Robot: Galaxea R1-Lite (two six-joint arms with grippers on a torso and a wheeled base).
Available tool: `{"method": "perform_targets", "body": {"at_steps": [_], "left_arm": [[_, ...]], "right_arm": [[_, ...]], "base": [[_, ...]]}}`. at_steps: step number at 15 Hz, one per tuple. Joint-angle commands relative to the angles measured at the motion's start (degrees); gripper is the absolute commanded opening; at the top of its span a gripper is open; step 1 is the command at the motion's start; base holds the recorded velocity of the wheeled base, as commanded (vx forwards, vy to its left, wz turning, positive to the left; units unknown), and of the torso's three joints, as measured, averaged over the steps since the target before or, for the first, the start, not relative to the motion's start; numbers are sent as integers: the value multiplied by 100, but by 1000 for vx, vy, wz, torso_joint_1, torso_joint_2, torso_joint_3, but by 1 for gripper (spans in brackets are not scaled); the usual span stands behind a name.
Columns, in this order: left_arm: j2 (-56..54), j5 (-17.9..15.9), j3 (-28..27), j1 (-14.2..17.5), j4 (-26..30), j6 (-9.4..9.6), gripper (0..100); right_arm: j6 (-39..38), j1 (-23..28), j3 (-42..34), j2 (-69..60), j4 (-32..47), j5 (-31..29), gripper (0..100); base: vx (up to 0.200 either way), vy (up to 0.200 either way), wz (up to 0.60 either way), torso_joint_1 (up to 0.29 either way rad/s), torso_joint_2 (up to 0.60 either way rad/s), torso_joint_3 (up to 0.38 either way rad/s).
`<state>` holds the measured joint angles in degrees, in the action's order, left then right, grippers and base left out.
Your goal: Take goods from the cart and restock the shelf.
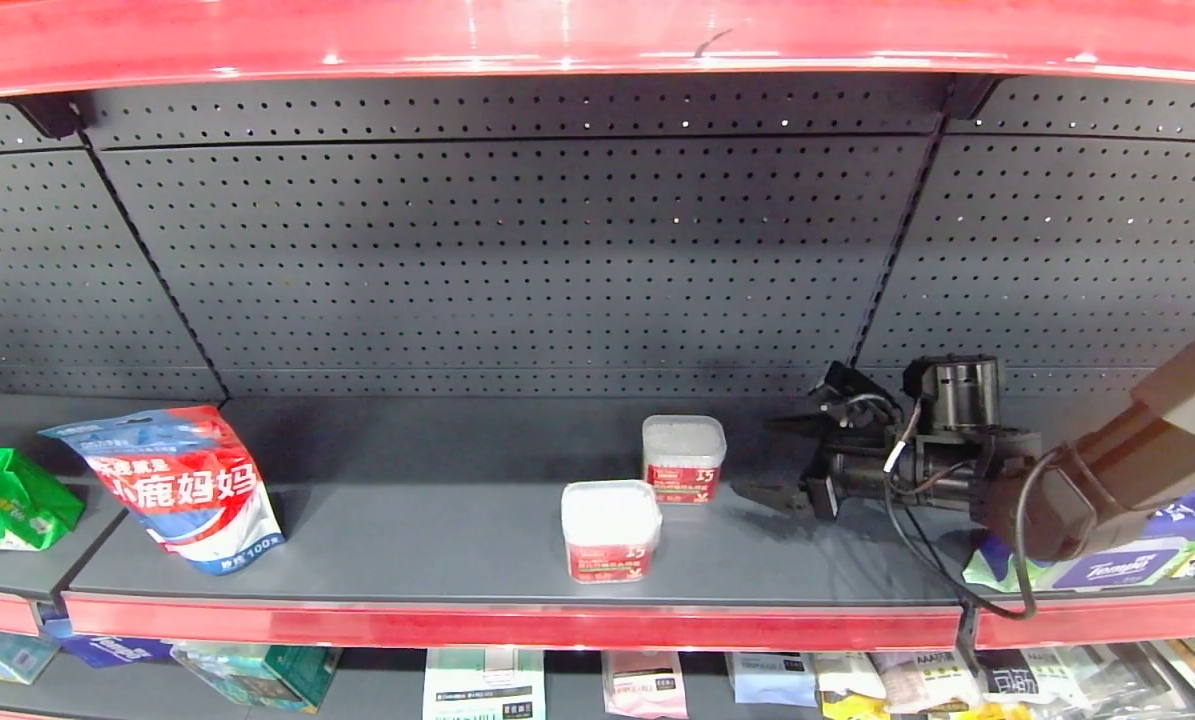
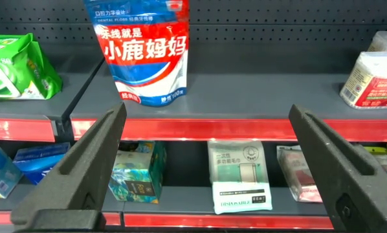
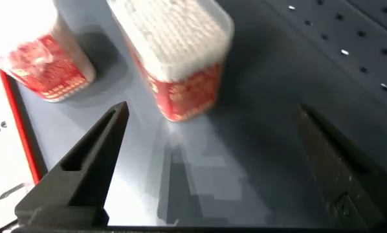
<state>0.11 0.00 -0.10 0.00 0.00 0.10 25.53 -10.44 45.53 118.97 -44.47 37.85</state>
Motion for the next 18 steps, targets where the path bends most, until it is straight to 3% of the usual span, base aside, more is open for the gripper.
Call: {"method": "perform_targets", "body": {"at_steps": [1, 5, 10, 18], "left_arm": [[-2, 0, 1, 0, 0, -1, 100], [-2, 0, 1, 0, 0, -1, 100], [-2, 0, 1, 0, 0, -1, 100], [-2, 0, 1, 0, 0, -1, 100]], "right_arm": [[5, 112, -132, -49, 9, -6, 100], [-4, 252, -18, 135, 0, -419, 100], [-259, -38, 237, 346, -35, -946, 100], [-531, -213, 650, 575, -88, -1131, 100]], "base": [[0, 0, 0, 0, 0, 0], [0, 0, 0, 0, 0, 0], [0, 0, 0, 0, 0, 0], [0, 0, 0, 0, 0, 0]]}}
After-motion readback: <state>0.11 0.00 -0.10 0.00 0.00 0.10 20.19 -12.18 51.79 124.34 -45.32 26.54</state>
